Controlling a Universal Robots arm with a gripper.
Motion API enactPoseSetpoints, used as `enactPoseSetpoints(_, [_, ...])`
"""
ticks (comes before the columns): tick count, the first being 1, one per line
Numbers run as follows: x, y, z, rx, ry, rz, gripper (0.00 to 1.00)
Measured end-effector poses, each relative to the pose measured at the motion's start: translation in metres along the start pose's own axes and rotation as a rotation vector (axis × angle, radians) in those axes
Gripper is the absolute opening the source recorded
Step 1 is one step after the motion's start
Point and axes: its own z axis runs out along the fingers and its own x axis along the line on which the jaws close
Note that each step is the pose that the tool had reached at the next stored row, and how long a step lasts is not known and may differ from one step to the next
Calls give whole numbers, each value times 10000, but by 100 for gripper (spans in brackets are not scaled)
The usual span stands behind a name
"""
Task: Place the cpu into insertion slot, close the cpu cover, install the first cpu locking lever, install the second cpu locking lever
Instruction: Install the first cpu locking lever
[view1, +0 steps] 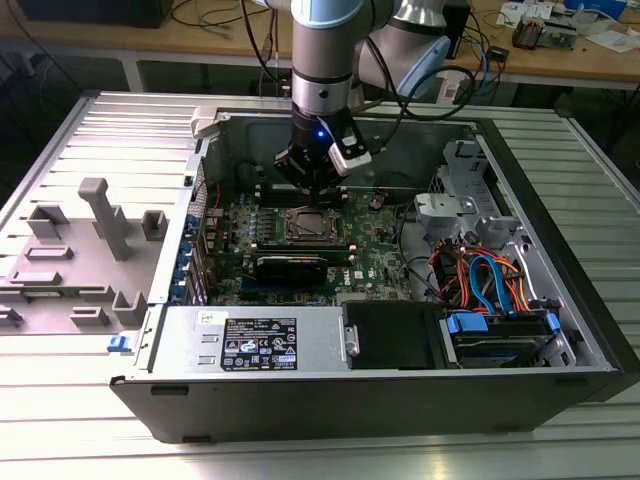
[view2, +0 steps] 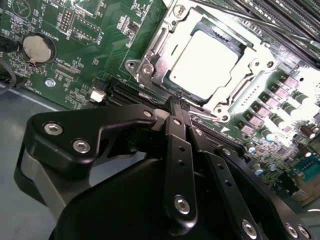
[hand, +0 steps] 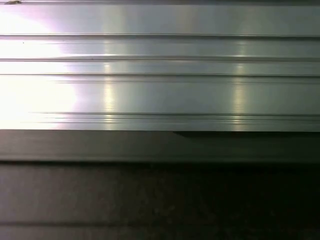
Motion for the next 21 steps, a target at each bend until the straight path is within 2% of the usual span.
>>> enactPoseSetpoints(8, [-51, 0, 20, 0, 0, 20, 11])
enactPoseSetpoints(21, [-82, 1, 73, 0, 1, 21, 11])
